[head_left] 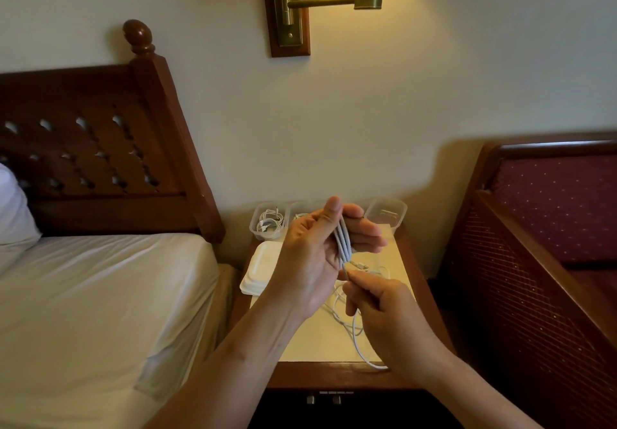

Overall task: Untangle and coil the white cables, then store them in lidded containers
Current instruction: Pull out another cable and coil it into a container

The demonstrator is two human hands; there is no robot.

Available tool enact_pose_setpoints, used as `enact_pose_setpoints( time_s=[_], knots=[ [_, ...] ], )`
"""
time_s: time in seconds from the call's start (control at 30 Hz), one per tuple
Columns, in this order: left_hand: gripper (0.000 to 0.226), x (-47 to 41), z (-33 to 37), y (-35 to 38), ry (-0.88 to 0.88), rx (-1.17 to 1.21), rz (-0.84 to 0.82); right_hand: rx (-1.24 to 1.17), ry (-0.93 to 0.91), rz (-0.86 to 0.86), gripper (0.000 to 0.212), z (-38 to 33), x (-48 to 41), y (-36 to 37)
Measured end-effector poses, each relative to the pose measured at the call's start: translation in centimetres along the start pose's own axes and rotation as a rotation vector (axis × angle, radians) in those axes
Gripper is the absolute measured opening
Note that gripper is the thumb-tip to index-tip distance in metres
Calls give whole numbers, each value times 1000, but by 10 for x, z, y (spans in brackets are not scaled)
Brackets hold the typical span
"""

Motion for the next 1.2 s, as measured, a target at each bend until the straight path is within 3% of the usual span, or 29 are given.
enact_pose_setpoints(
  time_s=[0.17, 0.27, 0.33, 0.43, 0.57, 0.7, 0.83, 0.97, 1.2],
  knots=[
    [41, -7, -9, -13, -16, -381, 55, 508, -175, -118, 51, -17, 5, -2],
    [41, -7, -15, -21, -54, -694, 28, 644, -400, 83, 24, -31, 8, -22],
    [41, -6, -17, -24, -91, -769, -1, 662, -556, 230, 10, -33, 6, -35],
    [46, -4, -14, -18, -194, -713, -94, 561, -675, 279, 6, -27, 0, -47],
    [69, -1, -10, -12, -428, -592, -241, 314, -612, 307, 15, -17, -14, -60],
    [58, 0, -8, -14, -616, -352, -274, 101, -619, 161, 9, -10, -20, -61],
    [36, 3, -6, -19, -804, -254, -297, -2, -551, 129, 10, 4, -22, -56],
    [36, 2, -7, -17, -816, -231, -262, -84, -534, 172, 11, 14, -21, -55],
    [27, 8, -5, -11, -622, -307, -158, -97, -570, 236, 7, 22, -18, -54]
  ],
)
Point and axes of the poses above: each hand's wrist, its own x-axis away from the middle knuckle, its own y-axis out of the palm, z = x × y, the point moved 3 cm from there along -x, towards the middle knuckle, and after that the axes turned 13 degrees about x, right-handed, at the moved point
